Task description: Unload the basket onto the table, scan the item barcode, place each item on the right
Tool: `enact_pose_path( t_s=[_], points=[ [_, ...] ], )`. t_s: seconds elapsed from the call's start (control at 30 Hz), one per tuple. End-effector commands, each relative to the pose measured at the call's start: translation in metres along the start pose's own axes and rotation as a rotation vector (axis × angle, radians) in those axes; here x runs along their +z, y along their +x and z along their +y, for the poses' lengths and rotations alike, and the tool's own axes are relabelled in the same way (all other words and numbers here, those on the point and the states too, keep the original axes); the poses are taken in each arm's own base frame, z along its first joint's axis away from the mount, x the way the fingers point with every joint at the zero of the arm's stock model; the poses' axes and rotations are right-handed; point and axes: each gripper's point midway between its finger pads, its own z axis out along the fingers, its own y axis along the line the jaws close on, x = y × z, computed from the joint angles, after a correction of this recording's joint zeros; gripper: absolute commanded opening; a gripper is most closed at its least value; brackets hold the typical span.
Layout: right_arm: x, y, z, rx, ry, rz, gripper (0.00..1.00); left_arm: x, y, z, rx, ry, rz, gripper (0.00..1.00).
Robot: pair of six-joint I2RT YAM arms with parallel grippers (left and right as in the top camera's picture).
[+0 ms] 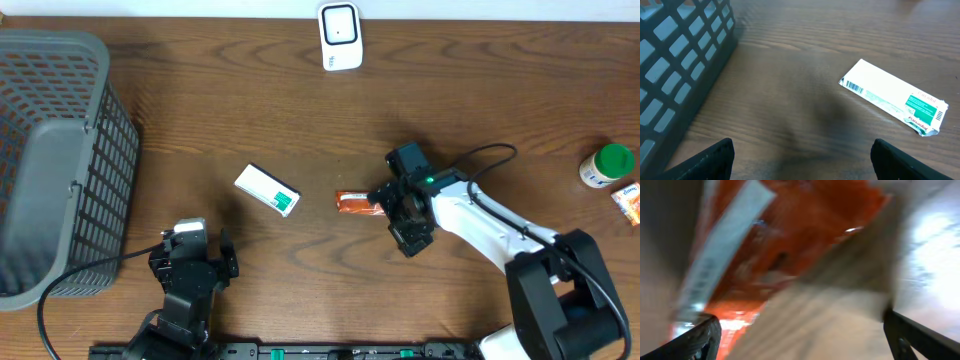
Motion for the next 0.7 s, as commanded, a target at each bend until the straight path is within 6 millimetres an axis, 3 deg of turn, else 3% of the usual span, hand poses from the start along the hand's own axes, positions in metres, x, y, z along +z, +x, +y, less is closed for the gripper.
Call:
enact_pose_path(
  t_s=[0.0, 0.17, 0.4, 0.53, 0.67],
  points=[
    [0.005, 0.002, 0.004, 0.058, -0.031, 0.018, 0.97, -0.001, -0.002, 0.003, -0.015, -0.013, -0.011, 0.88],
    [-0.008, 0.003, 0.016, -0.010, -0.093, 0.007, 0.97, -0.001, -0.002, 0.003, -0.015, -0.013, -0.011, 0.88],
    [-0.037, -0.029, 0.005, 0.015, -0.091, -0.203, 0.99, -0.001, -0.002, 0.003, -0.015, -0.013, -0.011, 0.88],
    [-0.031, -0.031, -0.002, 0.025, -0.052, -0.206, 0.99, -0.001, -0.002, 0.003, -0.015, -0.013, -0.011, 0.88],
    [-0.012, -0.033, -0.010, 0.046, 0.008, -0.198, 0.99, -0.001, -0.002, 0.003, -0.015, -0.013, -0.011, 0.88]
  ],
)
